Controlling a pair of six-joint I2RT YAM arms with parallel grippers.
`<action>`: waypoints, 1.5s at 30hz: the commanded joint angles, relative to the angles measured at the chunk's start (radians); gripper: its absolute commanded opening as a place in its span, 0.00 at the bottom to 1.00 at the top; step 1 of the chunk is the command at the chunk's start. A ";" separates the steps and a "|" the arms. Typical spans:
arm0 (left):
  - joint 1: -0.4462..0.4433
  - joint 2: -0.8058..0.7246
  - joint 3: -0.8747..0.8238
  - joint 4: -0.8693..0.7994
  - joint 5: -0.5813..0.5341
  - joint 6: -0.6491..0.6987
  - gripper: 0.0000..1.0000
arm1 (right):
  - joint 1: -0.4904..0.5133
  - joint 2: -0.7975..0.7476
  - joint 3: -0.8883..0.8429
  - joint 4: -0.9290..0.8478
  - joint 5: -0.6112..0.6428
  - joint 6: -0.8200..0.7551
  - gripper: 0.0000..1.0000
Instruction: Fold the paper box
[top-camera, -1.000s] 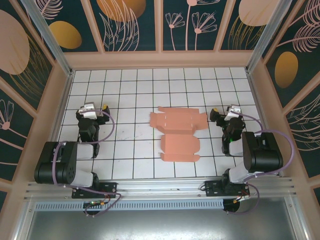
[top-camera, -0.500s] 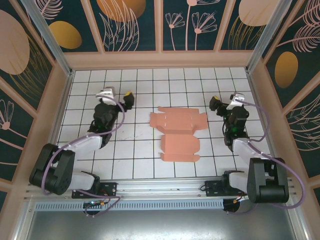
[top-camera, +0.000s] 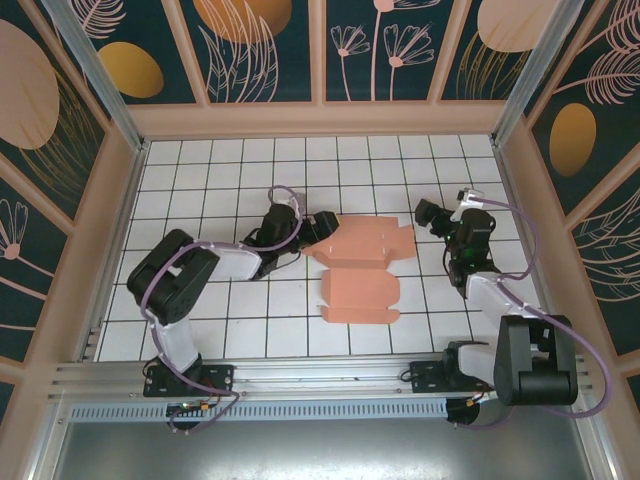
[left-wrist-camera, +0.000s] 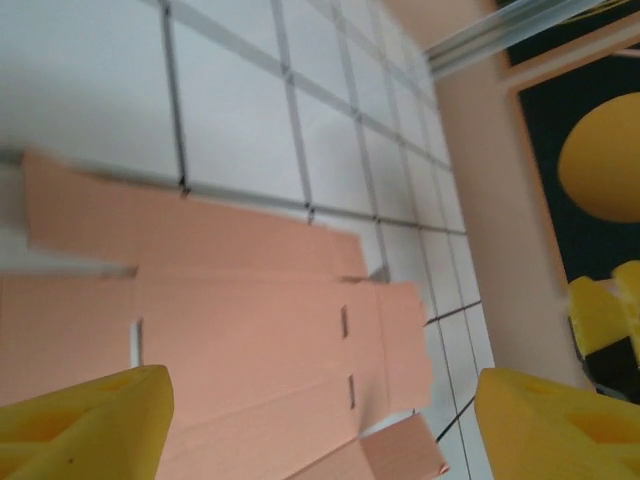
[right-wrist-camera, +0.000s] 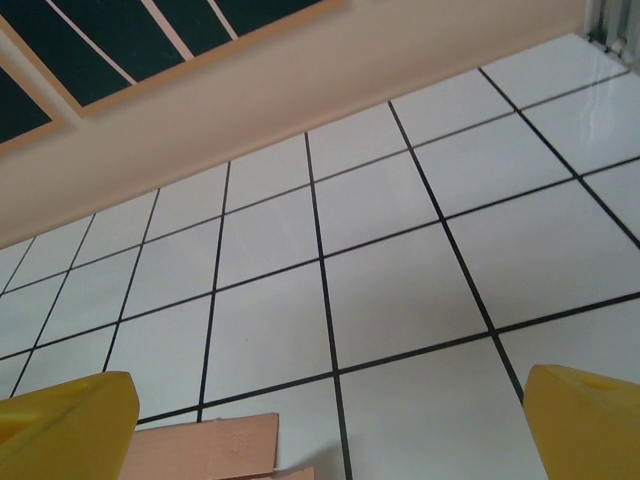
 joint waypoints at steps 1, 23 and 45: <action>-0.001 0.040 0.015 -0.023 0.044 -0.100 0.75 | -0.002 0.034 0.008 0.031 -0.022 0.024 0.99; 0.174 0.513 0.833 -0.727 -0.021 0.359 0.81 | 0.041 -0.029 0.003 -0.039 -0.079 0.029 0.99; 0.136 -0.114 0.235 -0.329 -0.199 0.288 0.99 | 0.165 0.606 0.618 -0.401 -0.257 -0.016 0.96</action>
